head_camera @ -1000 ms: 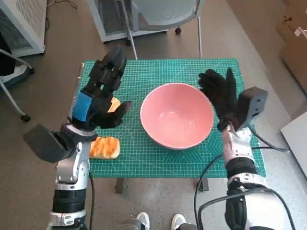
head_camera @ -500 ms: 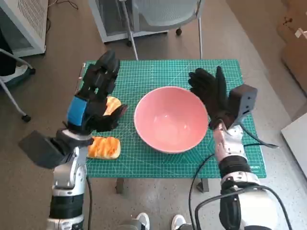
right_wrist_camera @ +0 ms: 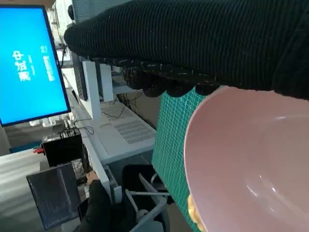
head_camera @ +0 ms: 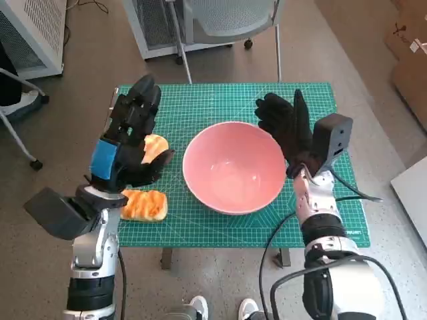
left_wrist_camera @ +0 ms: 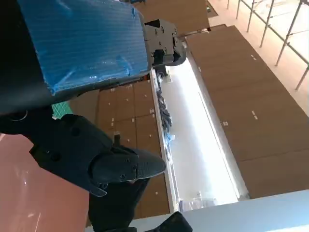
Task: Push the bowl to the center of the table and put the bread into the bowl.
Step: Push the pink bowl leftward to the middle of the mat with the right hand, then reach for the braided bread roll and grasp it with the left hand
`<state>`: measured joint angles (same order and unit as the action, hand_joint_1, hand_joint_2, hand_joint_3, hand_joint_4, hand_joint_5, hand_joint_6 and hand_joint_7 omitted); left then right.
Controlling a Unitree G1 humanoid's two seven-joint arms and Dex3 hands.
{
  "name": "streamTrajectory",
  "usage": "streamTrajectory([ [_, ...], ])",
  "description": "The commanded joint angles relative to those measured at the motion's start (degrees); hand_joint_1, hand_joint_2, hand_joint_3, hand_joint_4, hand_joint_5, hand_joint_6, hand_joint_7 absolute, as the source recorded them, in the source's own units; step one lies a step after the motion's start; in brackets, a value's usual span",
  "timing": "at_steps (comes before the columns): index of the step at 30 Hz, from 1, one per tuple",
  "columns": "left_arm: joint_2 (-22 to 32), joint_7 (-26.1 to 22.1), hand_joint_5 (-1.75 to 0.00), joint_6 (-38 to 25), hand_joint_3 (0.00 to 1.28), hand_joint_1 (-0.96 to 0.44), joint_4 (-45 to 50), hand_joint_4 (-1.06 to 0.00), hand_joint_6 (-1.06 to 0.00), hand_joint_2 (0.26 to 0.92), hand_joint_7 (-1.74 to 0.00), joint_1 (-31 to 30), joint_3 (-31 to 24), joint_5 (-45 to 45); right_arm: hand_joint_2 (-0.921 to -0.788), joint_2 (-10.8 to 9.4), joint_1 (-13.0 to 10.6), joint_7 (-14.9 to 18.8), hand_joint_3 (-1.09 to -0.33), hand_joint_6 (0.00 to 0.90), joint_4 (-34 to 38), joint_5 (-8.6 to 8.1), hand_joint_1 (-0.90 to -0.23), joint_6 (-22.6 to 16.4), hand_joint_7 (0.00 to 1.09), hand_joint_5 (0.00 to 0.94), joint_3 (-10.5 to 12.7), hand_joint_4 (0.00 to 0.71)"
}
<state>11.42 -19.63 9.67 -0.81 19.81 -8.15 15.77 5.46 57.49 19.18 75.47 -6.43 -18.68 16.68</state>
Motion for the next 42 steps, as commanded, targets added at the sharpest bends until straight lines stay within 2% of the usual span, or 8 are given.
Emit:
streamTrajectory([
  [1,0.4,0.5,-0.01,0.4,0.45,-0.46,1.1,-0.04,0.0,0.736,-0.43,-0.3,-0.2,-0.6,-0.921,1.7,0.2,1.4,-0.818,0.376,-0.1,0.46,-0.578,-0.7,0.01,0.001,-0.2,0.254],
  [9,0.7,0.4,-0.01,0.5,0.44,-0.46,1.1,-0.04,0.0,0.74,-0.43,0.3,-0.3,-0.4,-0.921,3.8,0.5,5.7,-0.836,0.36,-3.1,-1.66,-0.537,-6.6,0.0,0.001,0.9,0.244],
  [14,0.8,0.4,-0.01,0.2,0.44,-0.46,1.7,-0.03,0.0,0.742,-0.43,0.8,-0.2,-0.3,-0.921,4.7,0.0,10.6,-0.789,0.355,-5.7,-4.31,-0.577,-11.0,0.0,0.001,2.2,0.243],
  [27,1.6,-0.6,-0.01,0.7,0.45,-0.44,1.8,-0.03,0.0,0.737,-0.42,2.1,0.1,-0.7,-0.921,4.3,-4.8,30.9,-0.704,0.36,-18.8,-16.96,-0.623,-20.0,0.01,0.008,4.7,0.253],
  [34,6.6,-2.3,-0.01,-0.8,0.54,-0.39,5.7,-0.04,0.0,0.663,-0.41,1.1,0.7,-4.0,-0.921,4.3,-6.1,37.0,-0.71,0.365,-22.9,-21.26,-0.62,-21.4,0.01,0.009,4.8,0.262],
  [36,10.8,-3.2,-0.01,-3.3,0.54,-0.36,8.7,-0.04,0.0,0.628,-0.37,0.1,1.0,-7.8,-0.921,4.4,-6.3,38.0,-0.715,0.365,-23.2,-22.06,-0.618,-21.5,0.01,0.008,4.9,0.263],
  [39,24.0,-8.2,-0.01,-20.5,0.42,-0.23,21.3,-0.03,0.0,0.607,-0.32,-2.3,2.9,-20.7,-0.921,4.5,-6.5,38.7,-0.722,0.365,-23.5,-22.99,-0.615,-21.1,0.01,0.007,5.0,0.264],
  [42,32.8,-13.8,0.0,-37.7,0.21,-0.11,29.9,-0.01,-0.06,0.646,-0.2,-2.0,6.0,-28.6,-0.921,4.5,-6.6,38.7,-0.724,0.369,-23.6,-23.3,-0.614,-20.6,0.01,0.008,4.9,0.269],
])
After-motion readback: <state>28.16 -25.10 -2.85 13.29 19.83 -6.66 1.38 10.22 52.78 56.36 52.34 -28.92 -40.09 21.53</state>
